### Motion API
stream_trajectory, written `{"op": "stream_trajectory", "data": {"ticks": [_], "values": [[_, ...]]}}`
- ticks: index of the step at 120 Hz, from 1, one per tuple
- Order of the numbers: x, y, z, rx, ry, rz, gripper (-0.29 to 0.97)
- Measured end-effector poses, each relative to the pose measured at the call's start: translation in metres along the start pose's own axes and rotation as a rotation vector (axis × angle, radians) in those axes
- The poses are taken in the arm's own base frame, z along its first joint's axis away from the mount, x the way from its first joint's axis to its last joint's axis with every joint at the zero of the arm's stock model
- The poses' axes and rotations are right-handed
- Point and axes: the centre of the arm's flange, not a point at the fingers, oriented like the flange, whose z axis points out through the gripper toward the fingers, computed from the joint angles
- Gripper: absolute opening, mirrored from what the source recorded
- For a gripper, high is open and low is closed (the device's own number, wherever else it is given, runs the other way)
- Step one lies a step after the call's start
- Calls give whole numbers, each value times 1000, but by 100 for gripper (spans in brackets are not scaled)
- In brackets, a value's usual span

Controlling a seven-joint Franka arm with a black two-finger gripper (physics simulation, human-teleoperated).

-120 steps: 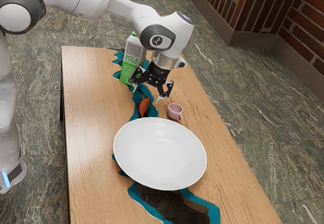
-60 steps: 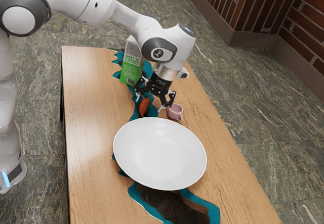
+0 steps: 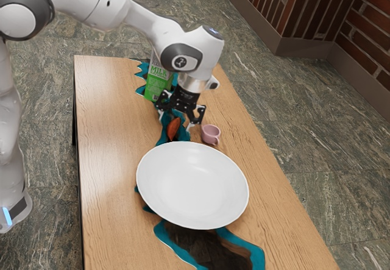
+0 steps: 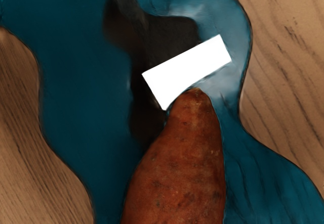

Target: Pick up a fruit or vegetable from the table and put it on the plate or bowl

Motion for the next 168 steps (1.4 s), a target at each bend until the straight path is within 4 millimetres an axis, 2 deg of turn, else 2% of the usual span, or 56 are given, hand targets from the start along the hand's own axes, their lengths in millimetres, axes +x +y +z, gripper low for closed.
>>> {"op": "stream_trajectory", "data": {"ticks": [32,72,99,112,123,146,168], "values": [[-8,8,9,-30,15,19,68],[-3,6,18,-31,15,11,68],[1,1,17,-22,19,3,27],[0,1,17,-16,20,4,15],[-3,2,16,-14,20,8,11],[-1,1,12,-28,13,-3,14],[1,1,-16,-47,6,-11,14]]}}
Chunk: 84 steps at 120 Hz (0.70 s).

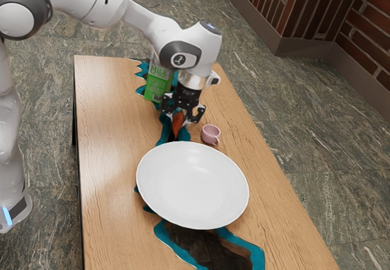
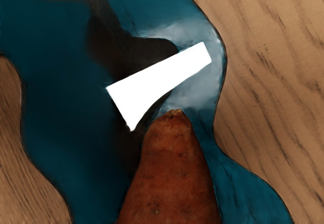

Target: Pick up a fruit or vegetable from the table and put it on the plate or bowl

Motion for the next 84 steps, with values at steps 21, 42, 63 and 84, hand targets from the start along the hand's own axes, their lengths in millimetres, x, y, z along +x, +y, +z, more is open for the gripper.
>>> {"op": "stream_trajectory", "data": {"ticks": [21,42,63,84], "values": [[-13,11,-73,-37,-4,21,14],[-71,27,-109,2,-26,117,13],[-142,45,-116,44,-23,231,13],[-193,71,-114,62,-22,314,13]]}}
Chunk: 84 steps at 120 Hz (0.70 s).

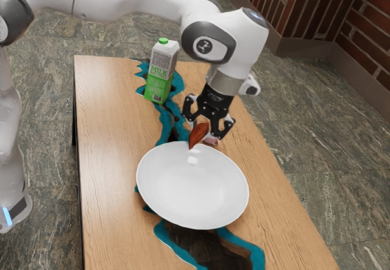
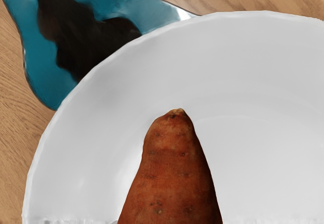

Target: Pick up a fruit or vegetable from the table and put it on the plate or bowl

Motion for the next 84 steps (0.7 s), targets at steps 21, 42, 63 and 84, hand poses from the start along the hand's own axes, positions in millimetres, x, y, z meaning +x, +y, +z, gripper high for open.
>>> {"op": "stream_trajectory", "data": {"ticks": [21,42,63,84], "values": [[-23,36,6,5,-11,58,13],[-52,52,6,-12,-3,98,39],[-76,58,3,-15,6,131,60],[-101,58,-16,-5,-5,192,66]]}}
